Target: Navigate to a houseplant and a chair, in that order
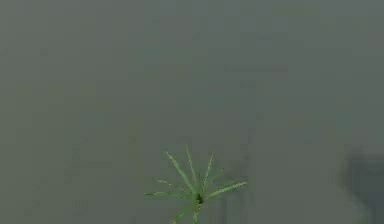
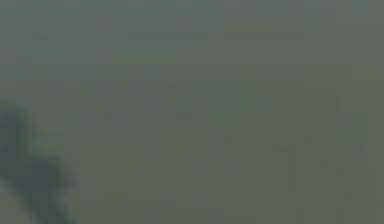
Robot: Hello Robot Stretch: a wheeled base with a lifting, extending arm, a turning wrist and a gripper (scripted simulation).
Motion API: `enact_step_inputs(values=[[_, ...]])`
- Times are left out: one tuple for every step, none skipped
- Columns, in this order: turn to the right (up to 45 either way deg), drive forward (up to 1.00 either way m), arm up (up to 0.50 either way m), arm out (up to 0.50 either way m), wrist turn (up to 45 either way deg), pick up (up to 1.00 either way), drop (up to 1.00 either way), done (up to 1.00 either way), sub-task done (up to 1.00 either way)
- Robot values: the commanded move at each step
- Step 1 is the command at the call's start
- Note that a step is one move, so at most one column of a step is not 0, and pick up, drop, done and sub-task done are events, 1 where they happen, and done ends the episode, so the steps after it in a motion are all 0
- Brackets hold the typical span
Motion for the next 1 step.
enact_step_inputs(values=[[-45.0,0.0,0.0,0.0,0.0,0.0,0.0,0.0,0.0]])
